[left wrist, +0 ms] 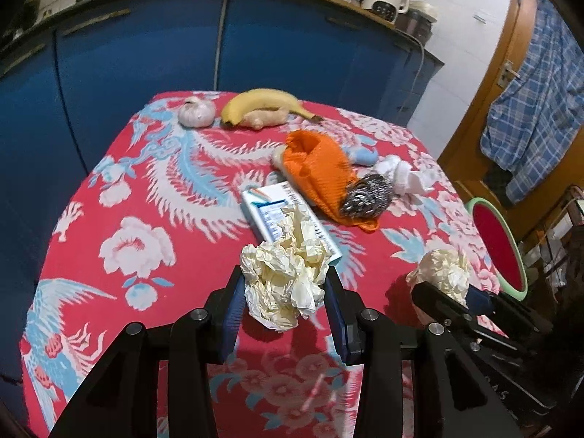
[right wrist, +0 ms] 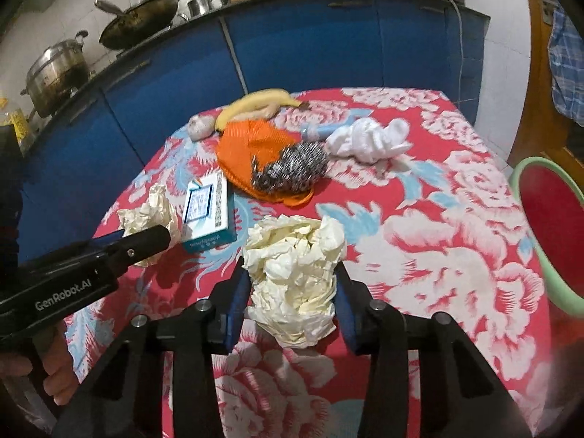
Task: Collect trash
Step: 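Carry both tissues over the red bucket and open both grippers to drop them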
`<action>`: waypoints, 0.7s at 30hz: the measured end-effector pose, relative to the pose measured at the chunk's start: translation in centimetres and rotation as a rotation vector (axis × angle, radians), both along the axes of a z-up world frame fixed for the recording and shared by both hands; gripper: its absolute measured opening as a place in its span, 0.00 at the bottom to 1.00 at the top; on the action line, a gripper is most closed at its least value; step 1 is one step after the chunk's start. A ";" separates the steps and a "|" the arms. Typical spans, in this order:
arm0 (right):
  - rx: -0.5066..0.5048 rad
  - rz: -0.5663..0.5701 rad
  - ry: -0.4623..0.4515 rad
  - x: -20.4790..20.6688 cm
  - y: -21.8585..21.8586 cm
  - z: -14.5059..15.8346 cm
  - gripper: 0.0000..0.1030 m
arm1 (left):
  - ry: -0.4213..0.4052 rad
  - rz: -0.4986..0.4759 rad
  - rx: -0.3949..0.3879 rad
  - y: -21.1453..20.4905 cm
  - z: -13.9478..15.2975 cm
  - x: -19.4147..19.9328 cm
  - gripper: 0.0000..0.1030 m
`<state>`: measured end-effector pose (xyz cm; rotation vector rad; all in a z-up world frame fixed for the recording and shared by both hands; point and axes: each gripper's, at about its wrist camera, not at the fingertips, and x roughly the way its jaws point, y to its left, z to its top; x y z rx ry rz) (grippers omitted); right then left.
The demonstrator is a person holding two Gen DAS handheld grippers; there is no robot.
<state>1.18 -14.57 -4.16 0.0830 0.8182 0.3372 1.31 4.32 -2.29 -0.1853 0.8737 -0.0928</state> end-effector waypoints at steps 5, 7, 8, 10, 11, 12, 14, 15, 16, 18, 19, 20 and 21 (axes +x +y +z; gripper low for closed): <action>0.019 -0.041 -0.022 -0.4 -1.8 1.2 0.45 | -0.022 -0.041 0.006 -1.5 1.0 0.2 0.41; 0.027 -0.059 -0.027 -0.6 -2.6 1.5 0.45 | -0.027 -0.059 0.004 -2.1 1.4 0.4 0.41; 0.029 -0.067 -0.029 -0.6 -3.0 1.7 0.45 | -0.029 -0.070 0.002 -2.5 1.5 0.5 0.41; 0.031 -0.089 -0.037 -0.8 -3.8 2.0 0.45 | -0.033 -0.091 -0.001 -3.3 1.8 0.7 0.41; 0.034 -0.100 -0.041 -0.9 -4.2 2.1 0.45 | -0.036 -0.102 -0.002 -3.7 2.0 0.8 0.41; 0.037 -0.113 -0.045 -0.9 -4.7 2.2 0.45 | -0.038 -0.112 -0.005 -4.0 2.2 0.9 0.41; 0.040 -0.136 -0.051 -1.1 -5.6 2.5 0.45 | -0.041 -0.137 -0.009 -4.9 2.5 1.3 0.41; 0.042 -0.150 -0.055 -1.1 -6.1 2.6 0.45 | -0.044 -0.150 -0.009 -5.4 2.7 1.4 0.41; 0.043 -0.161 -0.058 -1.1 -6.5 2.7 0.45 | -0.047 -0.161 -0.009 -5.8 2.9 1.5 0.41; 0.046 -0.189 -0.061 -1.2 -7.5 2.8 0.45 | -0.056 -0.183 -0.009 -6.6 3.2 1.7 0.41; 0.048 -0.205 -0.063 -1.2 -8.0 2.9 0.45 | -0.061 -0.192 -0.008 -7.0 3.4 1.8 0.41; 0.049 -0.216 -0.065 -1.2 -8.4 3.0 0.45 | -0.068 -0.205 -0.007 -7.6 3.6 1.9 0.41; 0.051 -0.231 -0.068 -1.3 -8.9 3.1 0.45 | -0.074 -0.217 -0.005 -8.0 3.8 2.0 0.41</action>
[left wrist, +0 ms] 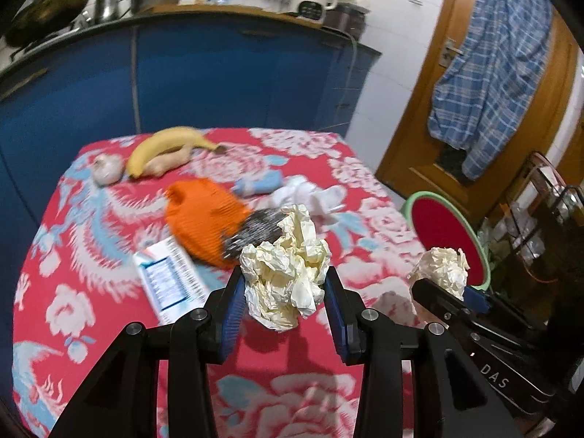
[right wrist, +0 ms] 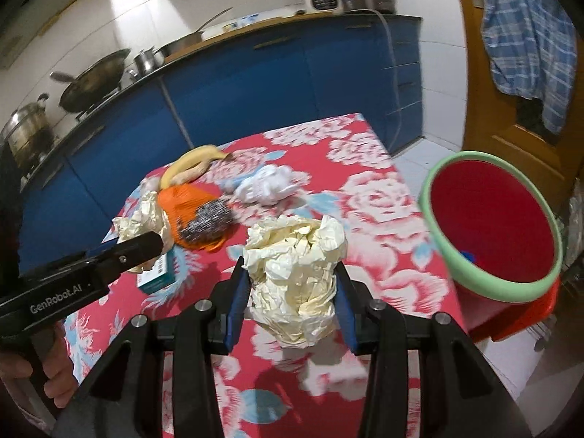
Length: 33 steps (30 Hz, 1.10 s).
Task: Collect trash
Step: 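Carry both tissues over the red bucket and open both grippers to drop them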
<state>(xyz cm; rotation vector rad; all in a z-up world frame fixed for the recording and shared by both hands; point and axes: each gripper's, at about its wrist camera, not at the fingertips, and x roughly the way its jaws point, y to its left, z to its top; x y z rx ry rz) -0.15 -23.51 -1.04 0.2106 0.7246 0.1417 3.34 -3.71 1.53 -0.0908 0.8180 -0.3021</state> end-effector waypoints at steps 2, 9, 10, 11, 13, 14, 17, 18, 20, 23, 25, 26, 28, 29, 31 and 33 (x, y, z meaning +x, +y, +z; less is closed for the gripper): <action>0.000 -0.025 -0.006 -0.2 -0.8 0.2 0.45 | -0.012 -0.027 0.006 -1.2 0.4 0.3 0.41; 0.002 -0.127 -0.032 -0.6 -4.5 1.1 0.45 | -0.038 -0.110 0.017 -4.9 1.5 1.5 0.41; 0.001 -0.140 -0.035 -0.6 -5.0 1.2 0.45 | -0.039 -0.120 0.016 -5.5 1.6 1.7 0.41; 0.000 -0.154 -0.036 -0.6 -5.6 1.3 0.45 | -0.040 -0.132 0.017 -6.0 1.7 2.0 0.41; -0.003 -0.184 -0.038 -0.7 -6.8 1.4 0.45 | -0.038 -0.152 0.020 -7.1 1.7 2.3 0.41; -0.005 -0.193 -0.038 -0.7 -7.2 1.4 0.45 | -0.035 -0.166 0.021 -7.8 1.6 2.6 0.41; -0.007 -0.228 -0.040 -0.8 -8.7 1.4 0.45 | -0.025 -0.196 0.022 -9.5 1.5 3.1 0.41; -0.006 -0.240 -0.039 -0.7 -9.1 1.3 0.45 | -0.023 -0.206 0.023 -10.1 1.5 3.3 0.41; -0.004 -0.263 -0.037 -0.6 -10.0 1.2 0.45 | -0.022 -0.222 0.026 -11.1 1.4 3.6 0.41; -0.006 -0.298 -0.031 -0.4 -11.5 0.8 0.45 | -0.020 -0.245 0.032 -12.8 1.2 3.9 0.41; -0.004 -0.321 -0.025 -0.3 -12.5 0.5 0.45 | -0.016 -0.258 0.036 -13.7 1.0 4.1 0.41; -0.002 -0.332 -0.022 -0.2 -13.0 0.3 0.45 | -0.014 -0.264 0.038 -14.1 0.9 4.3 0.41; -0.003 -0.362 -0.016 -0.1 -14.0 -0.1 0.45 | -0.010 -0.274 0.046 -14.8 0.6 4.5 0.41; -0.007 -0.374 -0.014 -0.1 -14.4 -0.3 0.45 | -0.005 -0.280 0.052 -15.3 0.3 4.8 0.41; -0.008 -0.392 -0.004 0.1 -15.2 -0.8 0.45 | 0.006 -0.290 0.061 -16.3 -0.1 5.2 0.41; -0.003 -0.408 0.011 0.3 -16.0 -1.3 0.45 | 0.014 -0.305 0.070 -17.2 -0.6 5.5 0.41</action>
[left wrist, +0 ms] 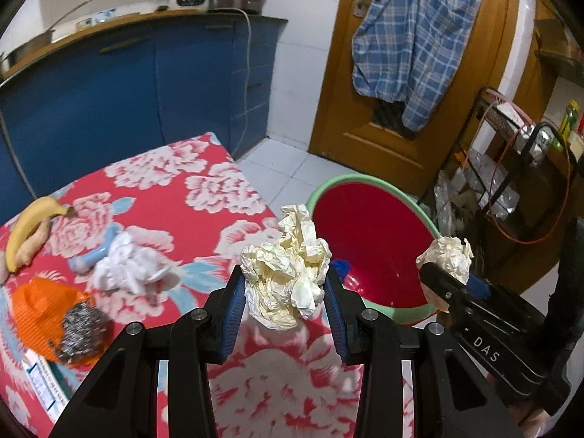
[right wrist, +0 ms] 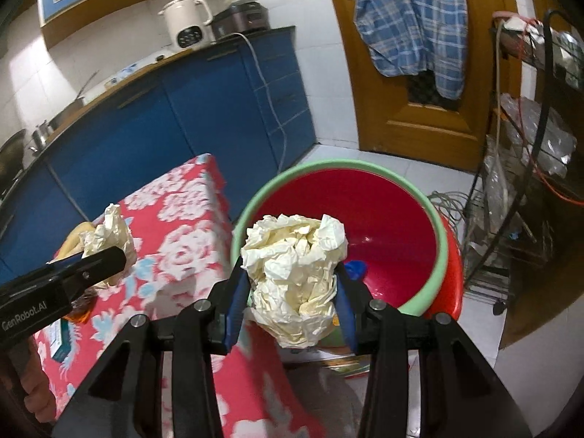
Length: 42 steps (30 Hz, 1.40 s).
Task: Collect trash
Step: 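Carry both tissues over the red bucket and open both grippers to drop them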
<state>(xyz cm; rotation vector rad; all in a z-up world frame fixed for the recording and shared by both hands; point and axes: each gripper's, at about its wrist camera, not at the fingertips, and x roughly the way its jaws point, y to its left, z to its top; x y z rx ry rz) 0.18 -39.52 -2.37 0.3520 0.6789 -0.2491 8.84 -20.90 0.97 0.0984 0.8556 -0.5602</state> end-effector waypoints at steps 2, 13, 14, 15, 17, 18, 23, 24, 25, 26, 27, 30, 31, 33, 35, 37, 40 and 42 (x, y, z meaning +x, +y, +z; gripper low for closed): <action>0.006 -0.018 0.009 0.2 -0.9 -0.6 0.46 | 0.003 -0.016 0.011 -1.0 -0.4 0.2 0.41; 0.036 -0.075 0.047 0.7 -4.3 -3.0 0.52 | 0.014 -0.083 0.049 -5.0 -1.6 0.6 0.41; 0.039 -0.077 0.042 0.7 -4.4 -3.0 0.55 | 0.016 -0.087 0.052 -5.3 -1.7 0.6 0.41; 0.042 -0.079 0.035 0.7 -4.6 -3.0 0.57 | 0.019 -0.090 0.054 -5.5 -1.8 0.7 0.41; 0.043 -0.086 0.021 0.6 -4.9 -2.9 0.64 | 0.024 -0.094 0.059 -6.0 -2.0 0.8 0.41; 0.042 -0.092 0.013 0.5 -5.1 -2.9 0.67 | 0.026 -0.097 0.061 -6.2 -2.1 0.8 0.41; 0.063 -0.122 0.004 0.1 -5.9 -2.9 0.71 | 0.037 -0.117 0.065 -7.4 -2.8 1.1 0.42; 0.067 -0.125 0.005 0.0 -6.0 -2.9 0.71 | 0.040 -0.123 0.068 -7.8 -3.0 1.3 0.43; 0.068 -0.128 0.006 -0.2 -6.0 -2.9 0.71 | 0.044 -0.127 0.072 -8.1 -3.2 1.4 0.43; 0.068 -0.129 0.005 -0.2 -5.9 -2.9 0.71 | 0.048 -0.129 0.076 -8.4 -3.4 1.5 0.44; 0.067 -0.129 0.004 -0.4 -5.9 -2.9 0.71 | 0.050 -0.131 0.082 -8.7 -3.5 1.5 0.44; 0.068 -0.131 -0.001 -0.8 -5.9 -2.8 0.71 | 0.041 -0.151 0.097 -9.5 -3.8 1.5 0.44; 0.070 -0.135 -0.002 -0.9 -5.9 -2.8 0.71 | 0.038 -0.158 0.102 -9.8 -3.9 1.4 0.45; 0.074 -0.139 -0.003 -1.1 -5.9 -2.9 0.71 | 0.030 -0.170 0.112 -10.2 -4.0 1.4 0.53; 0.078 -0.144 -0.003 -1.2 -6.0 -2.9 0.71 | 0.022 -0.169 0.122 -10.4 -4.1 1.3 0.60; 0.082 -0.149 -0.005 -1.4 -6.1 -2.8 0.71 | 0.016 -0.160 0.125 -10.4 -4.2 1.4 0.63; 0.081 -0.155 -0.009 -1.7 -6.2 -2.7 0.71 | 0.022 -0.145 0.123 -9.9 -4.2 1.6 0.63; 0.080 -0.155 -0.012 -1.9 -6.1 -2.5 0.71 | 0.025 -0.135 0.118 -9.5 -4.1 1.7 0.63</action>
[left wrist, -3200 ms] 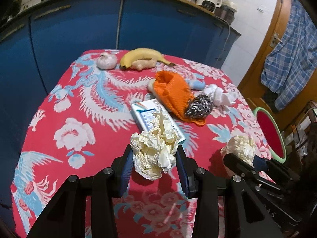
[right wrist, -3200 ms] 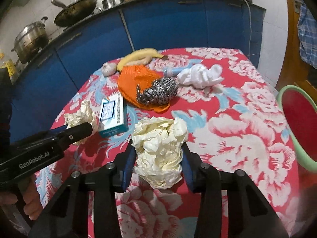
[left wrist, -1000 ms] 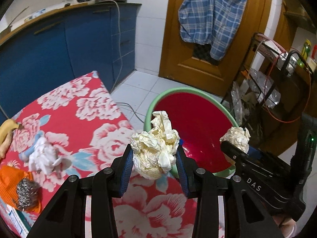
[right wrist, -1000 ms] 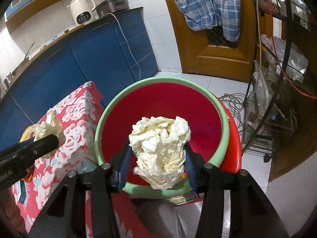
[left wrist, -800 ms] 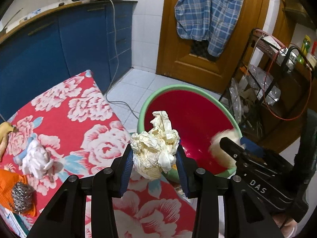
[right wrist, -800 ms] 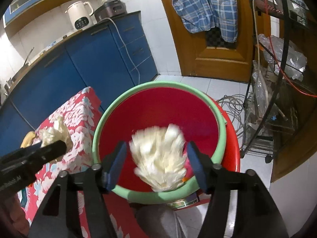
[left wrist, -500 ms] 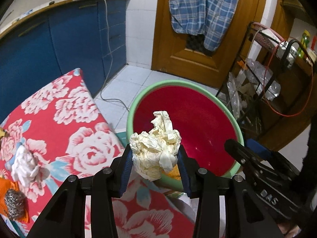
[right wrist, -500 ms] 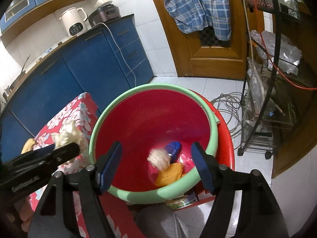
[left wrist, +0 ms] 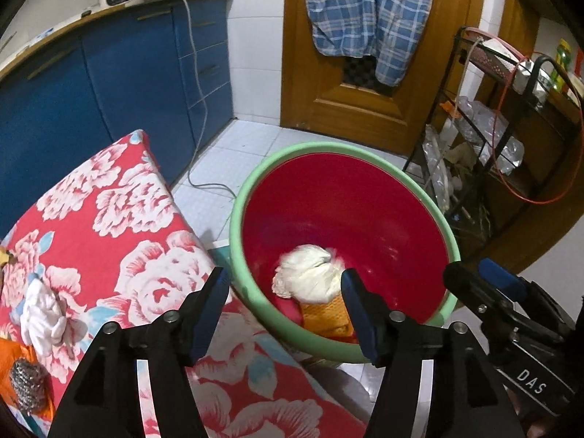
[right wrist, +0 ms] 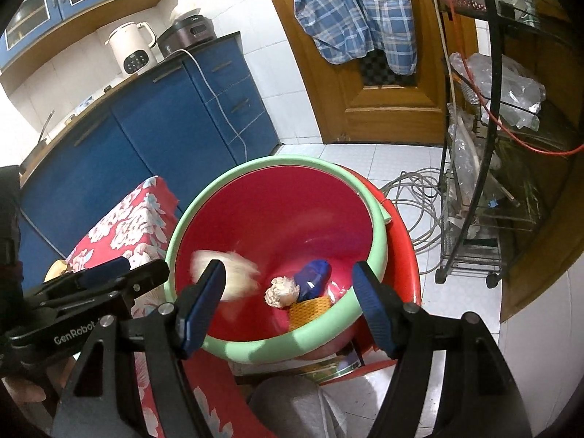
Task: Collect trash
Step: 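Carry both tissues over the red bucket and open both grippers to drop them, then move both grippers back over the table toward the white medicine box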
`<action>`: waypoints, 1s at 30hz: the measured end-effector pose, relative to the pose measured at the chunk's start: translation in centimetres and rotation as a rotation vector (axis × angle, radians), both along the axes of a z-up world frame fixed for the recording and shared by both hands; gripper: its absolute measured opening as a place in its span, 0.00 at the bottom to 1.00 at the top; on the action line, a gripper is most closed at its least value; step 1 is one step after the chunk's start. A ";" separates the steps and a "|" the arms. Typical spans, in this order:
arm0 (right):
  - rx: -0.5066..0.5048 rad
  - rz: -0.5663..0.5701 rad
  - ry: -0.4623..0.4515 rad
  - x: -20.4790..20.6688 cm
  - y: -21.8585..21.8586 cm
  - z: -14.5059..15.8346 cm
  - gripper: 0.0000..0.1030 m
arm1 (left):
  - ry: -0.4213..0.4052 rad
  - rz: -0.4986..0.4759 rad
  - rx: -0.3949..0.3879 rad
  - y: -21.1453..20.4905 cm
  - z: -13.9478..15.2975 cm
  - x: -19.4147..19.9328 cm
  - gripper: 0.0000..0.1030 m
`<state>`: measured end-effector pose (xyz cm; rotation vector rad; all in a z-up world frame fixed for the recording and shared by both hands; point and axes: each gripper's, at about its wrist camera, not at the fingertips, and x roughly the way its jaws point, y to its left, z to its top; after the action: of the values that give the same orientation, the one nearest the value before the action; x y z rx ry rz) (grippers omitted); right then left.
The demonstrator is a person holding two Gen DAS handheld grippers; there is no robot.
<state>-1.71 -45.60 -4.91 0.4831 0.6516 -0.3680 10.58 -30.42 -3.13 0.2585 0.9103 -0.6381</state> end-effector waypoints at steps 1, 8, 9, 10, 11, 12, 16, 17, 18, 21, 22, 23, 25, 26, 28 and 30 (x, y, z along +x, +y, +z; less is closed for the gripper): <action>-0.001 0.000 -0.001 -0.1 0.0 0.1 0.71 | 0.001 0.004 -0.003 0.1 0.1 0.0 0.63; 0.000 0.005 -0.014 -0.6 0.5 0.9 0.71 | 0.010 0.046 -0.021 2.2 0.9 -0.6 0.63; 0.001 0.012 -0.015 -0.7 0.7 1.0 0.71 | 0.012 0.054 -0.026 2.6 1.1 -0.7 0.63; 0.001 0.019 -0.016 -0.7 0.9 1.2 0.71 | 0.013 0.065 -0.033 3.2 1.3 -0.9 0.63; -0.001 0.025 -0.017 -0.8 1.2 1.3 0.71 | 0.016 0.073 -0.035 3.6 1.4 -1.0 0.63; -0.005 0.032 -0.019 -0.8 1.4 1.5 0.71 | 0.018 0.082 -0.041 4.1 1.6 -1.1 0.63; -0.022 0.063 -0.029 -0.8 2.8 2.1 0.72 | 0.018 0.122 -0.061 6.4 2.3 -1.4 0.63; -0.025 0.068 -0.031 -0.8 3.0 2.3 0.73 | 0.015 0.135 -0.065 7.1 2.5 -1.5 0.63; -0.029 0.078 -0.034 -0.8 3.4 2.5 0.73 | 0.013 0.145 -0.067 7.7 2.6 -1.6 0.63; -0.036 0.103 -0.041 -0.7 4.4 3.0 0.74 | 0.001 0.182 -0.071 9.5 3.1 -1.9 0.63; -0.037 0.111 -0.044 -0.7 4.8 3.2 0.74 | -0.003 0.195 -0.072 10.1 3.3 -2.0 0.63; -0.039 0.120 -0.046 -0.6 5.1 3.3 0.74 | -0.006 0.208 -0.073 10.7 3.4 -2.1 0.63; -0.043 0.134 -0.049 -0.6 5.8 3.5 0.74 | -0.011 0.233 -0.077 11.9 3.6 -2.2 0.63; -0.045 0.142 -0.050 -0.5 6.1 3.6 0.74 | -0.014 0.248 -0.077 12.6 3.8 -2.3 0.63; -0.048 0.163 -0.050 -0.3 7.0 3.7 0.75 | -0.023 0.281 -0.079 14.1 4.0 -2.5 0.63; -0.048 0.183 -0.050 -0.1 7.7 3.8 0.75 | -0.025 0.320 -0.083 15.6 4.1 -2.7 0.63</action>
<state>-1.86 -37.93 -1.14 0.3820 0.6321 -0.1974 7.93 -14.85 1.00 0.0432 0.8760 -0.3743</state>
